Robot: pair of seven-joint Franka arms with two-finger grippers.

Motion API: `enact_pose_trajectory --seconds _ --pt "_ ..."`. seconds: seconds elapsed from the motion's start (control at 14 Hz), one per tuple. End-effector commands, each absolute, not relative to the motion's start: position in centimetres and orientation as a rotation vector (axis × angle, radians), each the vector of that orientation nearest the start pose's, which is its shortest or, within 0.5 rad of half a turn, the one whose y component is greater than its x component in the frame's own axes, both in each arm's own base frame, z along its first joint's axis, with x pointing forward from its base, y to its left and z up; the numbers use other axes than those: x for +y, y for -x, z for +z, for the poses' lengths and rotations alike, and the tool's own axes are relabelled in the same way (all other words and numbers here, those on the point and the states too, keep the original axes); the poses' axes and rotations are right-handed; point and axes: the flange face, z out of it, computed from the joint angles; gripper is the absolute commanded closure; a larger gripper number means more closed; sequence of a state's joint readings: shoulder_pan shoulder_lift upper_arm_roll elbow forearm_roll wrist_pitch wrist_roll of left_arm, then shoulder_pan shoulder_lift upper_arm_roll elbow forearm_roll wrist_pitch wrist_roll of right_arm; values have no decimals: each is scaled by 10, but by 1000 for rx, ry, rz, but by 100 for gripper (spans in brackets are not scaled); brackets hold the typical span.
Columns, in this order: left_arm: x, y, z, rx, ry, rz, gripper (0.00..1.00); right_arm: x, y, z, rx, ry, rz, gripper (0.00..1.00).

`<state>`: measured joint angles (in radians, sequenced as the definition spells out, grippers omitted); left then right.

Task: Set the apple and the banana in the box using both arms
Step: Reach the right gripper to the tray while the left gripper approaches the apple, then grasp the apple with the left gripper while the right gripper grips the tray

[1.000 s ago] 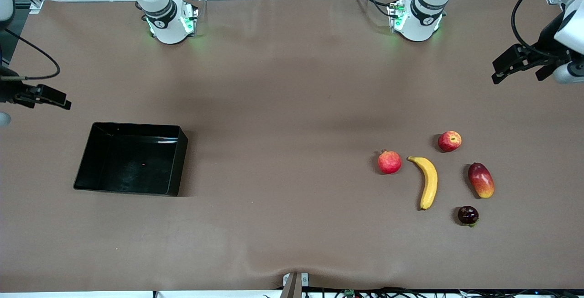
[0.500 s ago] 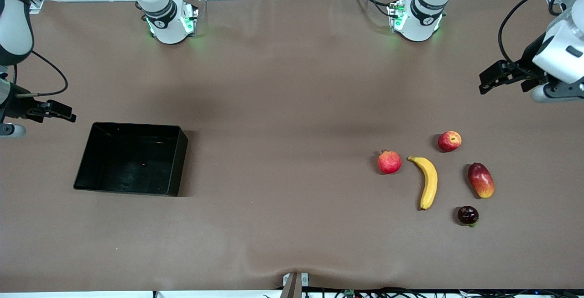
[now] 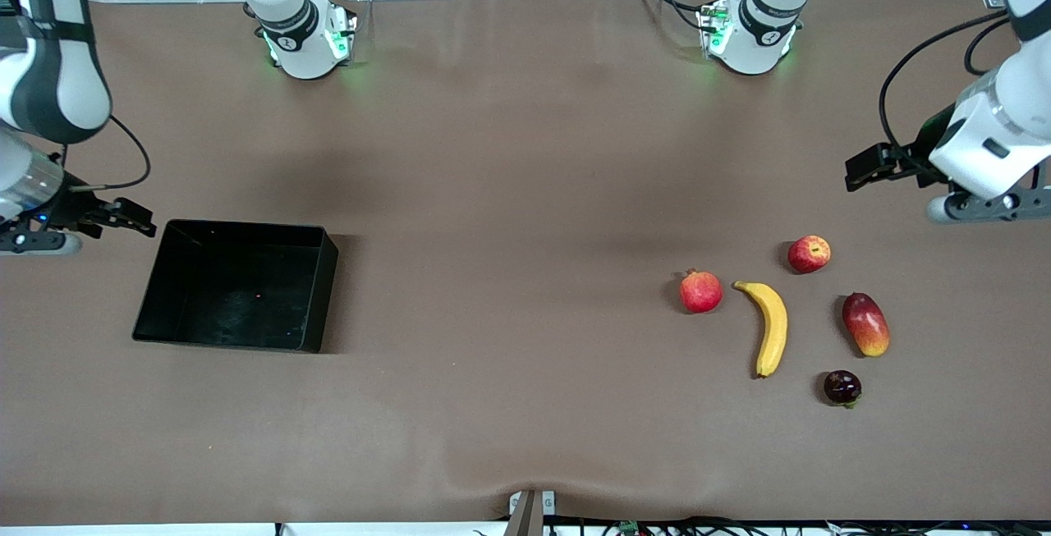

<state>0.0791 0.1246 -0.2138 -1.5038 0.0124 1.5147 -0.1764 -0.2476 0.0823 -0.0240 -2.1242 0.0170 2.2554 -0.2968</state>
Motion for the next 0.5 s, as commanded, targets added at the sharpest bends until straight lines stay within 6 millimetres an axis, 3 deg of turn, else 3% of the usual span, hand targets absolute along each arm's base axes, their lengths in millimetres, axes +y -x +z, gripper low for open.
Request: enact_pose_trajectory --seconds 0.0,0.14,0.43 --pt "-69 -581 570 -69 3119 185 0 -158 -547 347 -82 3146 -118 0" --pt "-69 -585 548 -69 3121 176 0 -170 -550 321 -93 3150 -129 0" --pt "-69 -590 495 -71 3129 131 0 -174 -557 284 -86 3147 -128 0"
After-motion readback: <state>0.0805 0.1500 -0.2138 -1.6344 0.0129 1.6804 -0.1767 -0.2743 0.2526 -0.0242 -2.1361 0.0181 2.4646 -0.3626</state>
